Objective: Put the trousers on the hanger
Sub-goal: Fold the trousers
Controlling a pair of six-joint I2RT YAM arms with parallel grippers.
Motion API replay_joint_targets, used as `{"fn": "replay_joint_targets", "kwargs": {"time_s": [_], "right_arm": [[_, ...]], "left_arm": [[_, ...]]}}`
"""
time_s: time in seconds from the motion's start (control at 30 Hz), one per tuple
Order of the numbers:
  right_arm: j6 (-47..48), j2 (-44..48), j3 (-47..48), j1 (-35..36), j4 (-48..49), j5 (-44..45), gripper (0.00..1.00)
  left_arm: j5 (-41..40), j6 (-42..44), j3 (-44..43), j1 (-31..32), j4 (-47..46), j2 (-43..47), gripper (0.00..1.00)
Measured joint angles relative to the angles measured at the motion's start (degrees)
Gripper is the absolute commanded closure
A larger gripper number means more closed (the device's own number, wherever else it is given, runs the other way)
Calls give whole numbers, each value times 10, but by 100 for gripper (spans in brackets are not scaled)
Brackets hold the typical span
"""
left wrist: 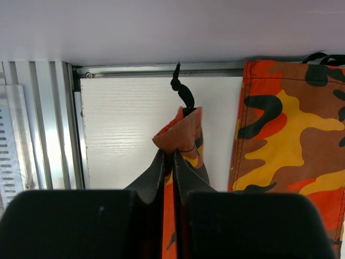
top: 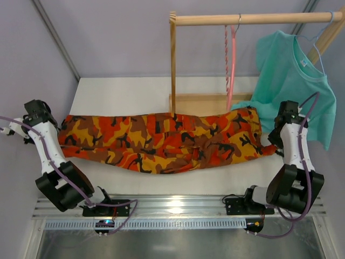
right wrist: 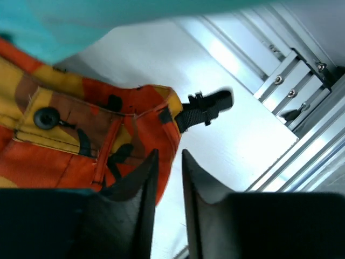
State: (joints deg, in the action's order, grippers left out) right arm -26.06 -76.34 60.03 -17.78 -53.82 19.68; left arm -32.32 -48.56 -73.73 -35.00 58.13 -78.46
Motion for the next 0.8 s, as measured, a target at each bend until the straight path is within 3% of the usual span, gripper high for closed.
{"fn": "replay_joint_targets", "kwargs": {"time_s": [0.2, 0.53, 0.67, 0.8], "right_arm": [[-15, 40, 24, -43, 13, -14, 60], [-85, 62, 41, 18, 35, -106, 58], [-104, 68, 0, 8, 48, -72, 58], [-101, 104, -87, -55, 79, -58, 58]], "left_arm": [[9, -1, 29, 0, -16, 6, 100], [26, -3, 84, 0, -33, 22, 100], [32, -2, 84, 0, -40, 22, 100], [42, -3, 84, 0, -45, 21, 100]]}}
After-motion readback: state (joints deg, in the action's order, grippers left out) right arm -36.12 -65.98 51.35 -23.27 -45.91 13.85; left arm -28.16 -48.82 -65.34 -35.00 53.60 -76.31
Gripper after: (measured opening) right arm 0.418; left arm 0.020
